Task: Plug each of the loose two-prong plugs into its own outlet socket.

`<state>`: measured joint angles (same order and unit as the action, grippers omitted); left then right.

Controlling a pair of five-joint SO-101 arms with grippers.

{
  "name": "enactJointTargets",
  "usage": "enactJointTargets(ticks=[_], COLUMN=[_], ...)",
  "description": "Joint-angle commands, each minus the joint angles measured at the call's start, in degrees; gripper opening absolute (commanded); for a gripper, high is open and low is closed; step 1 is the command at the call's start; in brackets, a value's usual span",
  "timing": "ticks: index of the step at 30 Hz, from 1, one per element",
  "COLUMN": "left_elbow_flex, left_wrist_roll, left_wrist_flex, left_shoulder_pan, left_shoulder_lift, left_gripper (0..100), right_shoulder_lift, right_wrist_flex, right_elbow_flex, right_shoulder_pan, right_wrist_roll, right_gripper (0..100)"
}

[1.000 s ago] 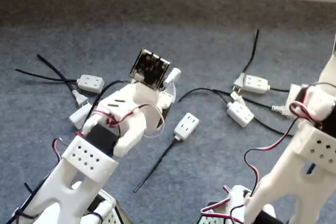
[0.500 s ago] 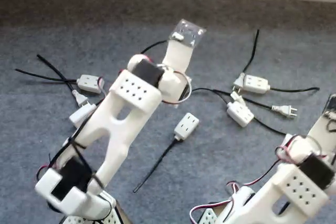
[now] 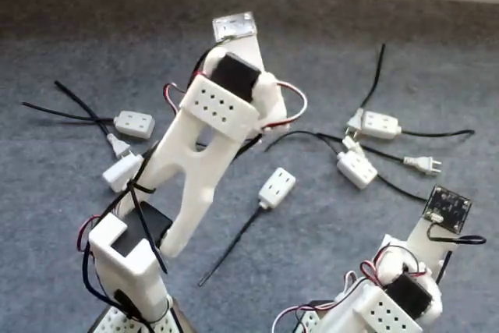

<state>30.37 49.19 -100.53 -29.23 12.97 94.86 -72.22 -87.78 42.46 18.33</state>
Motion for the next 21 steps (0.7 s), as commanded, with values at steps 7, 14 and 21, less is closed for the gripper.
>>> enactJointTargets(ticks=[7,14,21], left_elbow_flex=[-4.0,-4.35,-3.74], left_wrist_roll=[22.86,40.79,51.34], left_wrist_flex=[-0.7,-0.7,-0.53], left_shoulder_pan=[-9.1,-6.64,-7.6], left_shoulder_lift=[-3.74,3.12,10.68], left_gripper=[1,1,1], right_shoulder_lift=[-7.69,-8.48,-8.48], right_wrist_flex=[9.45,9.71,9.8], right_elbow_flex=[-8.22,-8.57,-8.57], right_shoulder_pan=[0.66,0.4,0.31], right_wrist_roll=[0.7,0.7,0.7], right_gripper=[0.7,0.7,0.7])
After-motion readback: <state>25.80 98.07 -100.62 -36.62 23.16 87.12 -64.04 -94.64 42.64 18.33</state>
